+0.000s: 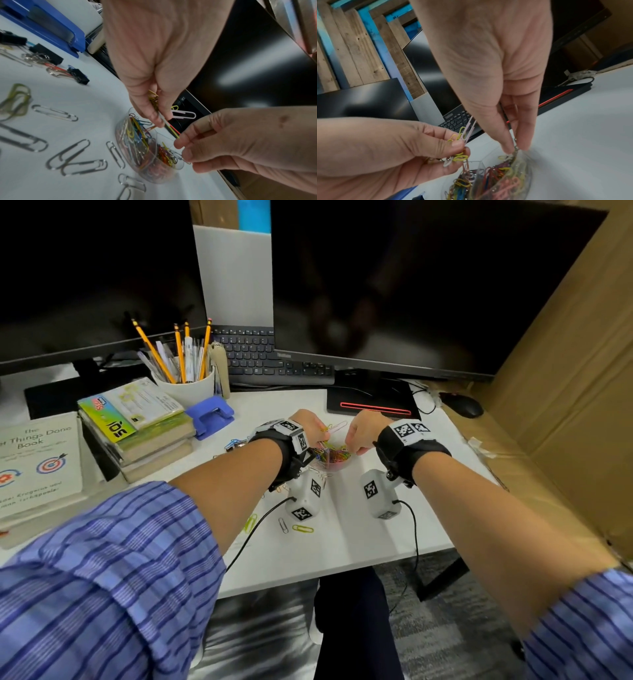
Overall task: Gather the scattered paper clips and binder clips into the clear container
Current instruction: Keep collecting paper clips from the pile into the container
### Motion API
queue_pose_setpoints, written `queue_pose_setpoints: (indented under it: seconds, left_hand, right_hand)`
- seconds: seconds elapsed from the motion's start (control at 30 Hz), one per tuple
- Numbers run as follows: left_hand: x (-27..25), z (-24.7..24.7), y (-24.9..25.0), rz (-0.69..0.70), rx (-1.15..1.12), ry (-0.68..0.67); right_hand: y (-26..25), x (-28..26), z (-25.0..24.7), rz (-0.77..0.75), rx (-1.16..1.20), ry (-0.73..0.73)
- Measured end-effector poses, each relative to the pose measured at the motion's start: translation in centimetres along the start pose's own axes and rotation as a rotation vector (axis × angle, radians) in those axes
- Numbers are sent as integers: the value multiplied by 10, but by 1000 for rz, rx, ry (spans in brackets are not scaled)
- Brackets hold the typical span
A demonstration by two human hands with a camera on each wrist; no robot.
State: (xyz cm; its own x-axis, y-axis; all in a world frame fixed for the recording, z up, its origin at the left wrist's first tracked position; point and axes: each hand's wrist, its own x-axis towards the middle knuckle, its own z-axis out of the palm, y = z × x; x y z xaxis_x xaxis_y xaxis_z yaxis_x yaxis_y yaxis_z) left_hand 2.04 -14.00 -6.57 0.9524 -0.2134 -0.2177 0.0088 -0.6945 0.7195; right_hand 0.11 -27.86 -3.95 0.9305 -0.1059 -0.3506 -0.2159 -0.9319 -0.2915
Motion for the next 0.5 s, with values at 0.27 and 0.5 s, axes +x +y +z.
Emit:
queue_pose_setpoints:
  seconds: [0.27, 0.5]
  left_hand:
    - [-1, 3, 4, -16, 19, 5]
    - [-4, 4, 4, -1, 34, 16]
  right_hand:
    - [-10, -3, 1, -53, -49, 46]
    - [-7, -4, -5, -71, 107, 58]
